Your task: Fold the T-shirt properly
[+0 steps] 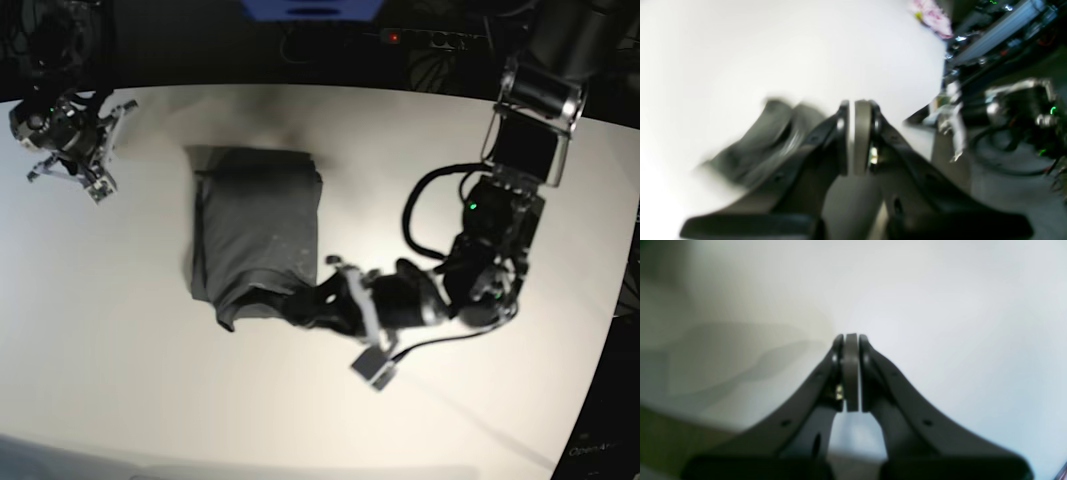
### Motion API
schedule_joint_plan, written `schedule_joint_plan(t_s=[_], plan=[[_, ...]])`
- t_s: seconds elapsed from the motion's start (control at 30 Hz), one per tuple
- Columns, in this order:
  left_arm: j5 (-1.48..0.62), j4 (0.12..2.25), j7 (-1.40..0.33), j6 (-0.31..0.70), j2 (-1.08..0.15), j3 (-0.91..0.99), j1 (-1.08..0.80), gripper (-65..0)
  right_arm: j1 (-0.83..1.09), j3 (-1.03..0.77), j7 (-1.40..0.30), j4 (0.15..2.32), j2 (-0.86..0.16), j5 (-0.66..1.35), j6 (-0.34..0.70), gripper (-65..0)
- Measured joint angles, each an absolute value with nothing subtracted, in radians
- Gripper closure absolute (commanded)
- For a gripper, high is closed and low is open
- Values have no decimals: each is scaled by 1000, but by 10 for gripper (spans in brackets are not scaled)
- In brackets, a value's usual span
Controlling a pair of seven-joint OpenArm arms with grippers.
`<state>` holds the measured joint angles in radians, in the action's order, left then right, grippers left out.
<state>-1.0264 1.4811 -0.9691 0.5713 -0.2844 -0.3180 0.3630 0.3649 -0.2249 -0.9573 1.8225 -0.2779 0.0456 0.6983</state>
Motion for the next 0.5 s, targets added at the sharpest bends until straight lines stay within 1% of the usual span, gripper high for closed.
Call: schedule_joint_plan(t_s=[0.13,0.27,0.37,0.5], plan=[[-1014,1644,-1128,572,-458,-181,174,-25,472,-319,-883,1863,-278,53,699,-1],[-1023,1748,-1135,576,-603,-1,-28,-25,571,-426,-809,1855,-273,46,702,-1],[-1023,1802,-1150,582,-663,81,-191,-25,638,-496,-781,1854,-242,39,701,-1],[-992,1829,-1142,583,-682,109,-292,-25,659,-540,-756,1850,-189,14,702,-1]])
